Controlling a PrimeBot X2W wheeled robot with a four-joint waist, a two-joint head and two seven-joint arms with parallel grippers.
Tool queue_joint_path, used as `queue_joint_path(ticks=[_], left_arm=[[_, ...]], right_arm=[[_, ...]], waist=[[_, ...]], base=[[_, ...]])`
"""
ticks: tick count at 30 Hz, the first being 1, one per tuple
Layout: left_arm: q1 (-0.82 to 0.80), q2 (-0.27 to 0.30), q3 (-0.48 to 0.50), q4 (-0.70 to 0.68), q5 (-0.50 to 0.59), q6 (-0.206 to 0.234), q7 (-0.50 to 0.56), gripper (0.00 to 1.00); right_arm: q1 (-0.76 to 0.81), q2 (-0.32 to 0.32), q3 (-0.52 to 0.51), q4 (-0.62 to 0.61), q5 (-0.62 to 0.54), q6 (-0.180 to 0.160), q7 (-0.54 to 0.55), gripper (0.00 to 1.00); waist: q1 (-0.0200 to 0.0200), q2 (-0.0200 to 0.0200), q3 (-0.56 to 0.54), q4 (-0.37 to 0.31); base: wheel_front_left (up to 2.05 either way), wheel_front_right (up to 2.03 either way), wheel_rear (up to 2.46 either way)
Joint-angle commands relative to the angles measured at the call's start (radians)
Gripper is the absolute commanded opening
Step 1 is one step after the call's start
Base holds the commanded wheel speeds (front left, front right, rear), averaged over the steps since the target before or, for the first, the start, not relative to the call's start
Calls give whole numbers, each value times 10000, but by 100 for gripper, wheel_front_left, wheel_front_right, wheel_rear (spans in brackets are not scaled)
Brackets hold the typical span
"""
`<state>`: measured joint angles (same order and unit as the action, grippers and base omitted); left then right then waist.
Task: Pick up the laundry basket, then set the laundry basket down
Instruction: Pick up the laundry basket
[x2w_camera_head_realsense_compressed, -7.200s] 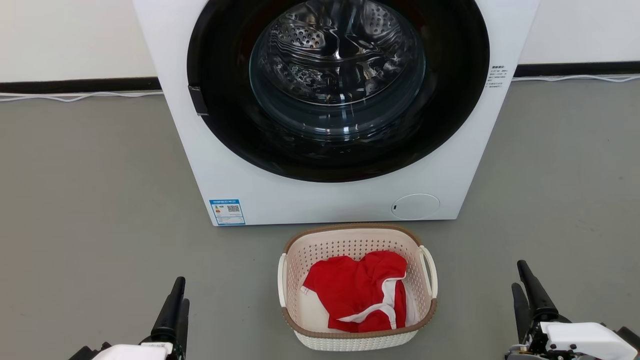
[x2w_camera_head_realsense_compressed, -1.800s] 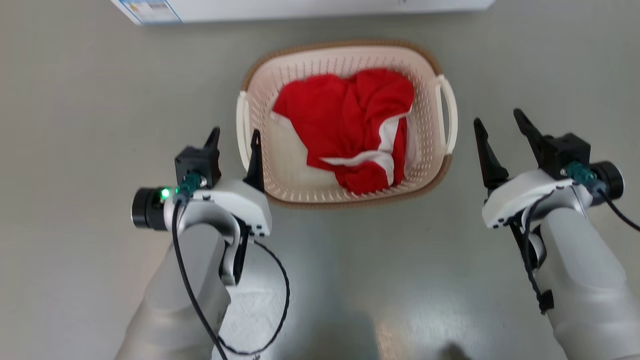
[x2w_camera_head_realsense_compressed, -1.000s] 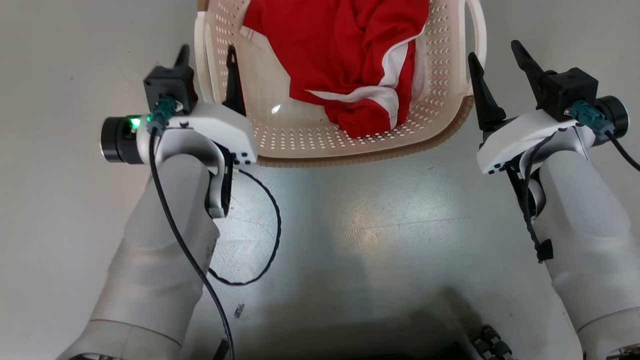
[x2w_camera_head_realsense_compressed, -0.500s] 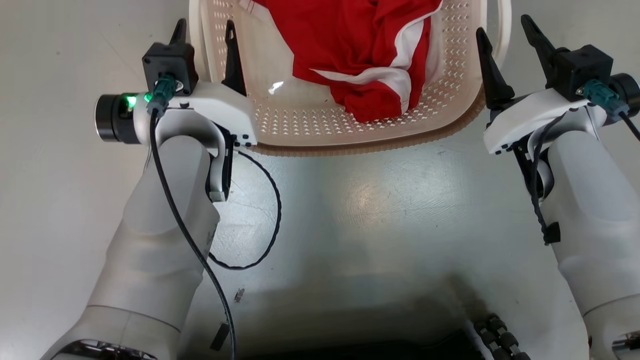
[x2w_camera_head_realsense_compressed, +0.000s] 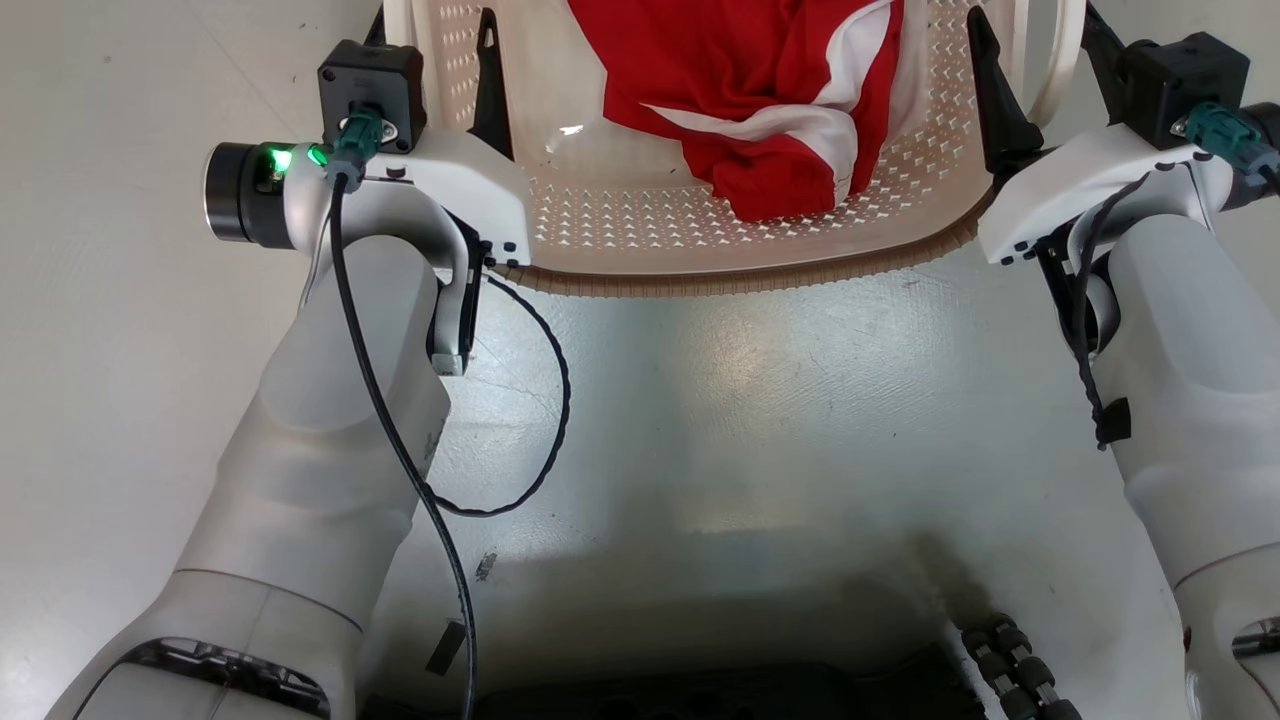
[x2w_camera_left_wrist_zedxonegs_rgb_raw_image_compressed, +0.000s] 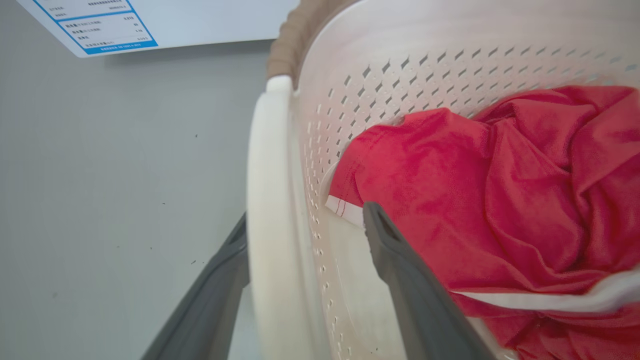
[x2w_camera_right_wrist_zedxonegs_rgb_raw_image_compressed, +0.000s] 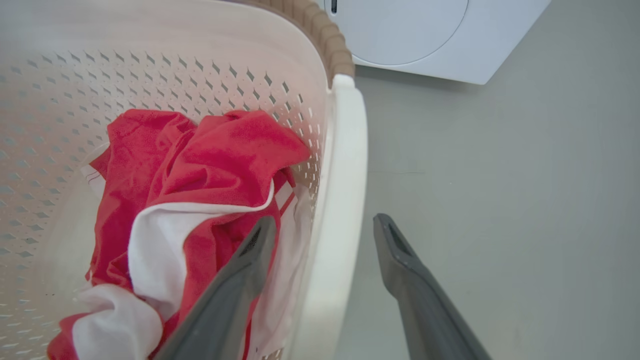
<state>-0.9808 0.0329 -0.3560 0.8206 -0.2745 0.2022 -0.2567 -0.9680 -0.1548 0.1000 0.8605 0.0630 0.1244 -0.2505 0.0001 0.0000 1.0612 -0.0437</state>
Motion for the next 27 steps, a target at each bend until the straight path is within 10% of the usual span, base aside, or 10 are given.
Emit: queue_joint_path(ticks=[1, 27], left_arm=[[41, 173, 25, 66, -134, 51, -51, 100], [-524, 173, -672, 996, -733, 155, -51, 99]], right_arm=[[203, 127, 161, 116, 36, 63, -113, 100], [-326, 146, 548, 1000, 407, 63, -113, 100]], waist=[[0, 0, -12, 1], [0, 0, -174, 87]], base=[[0, 0, 0], [0, 0, 0]])
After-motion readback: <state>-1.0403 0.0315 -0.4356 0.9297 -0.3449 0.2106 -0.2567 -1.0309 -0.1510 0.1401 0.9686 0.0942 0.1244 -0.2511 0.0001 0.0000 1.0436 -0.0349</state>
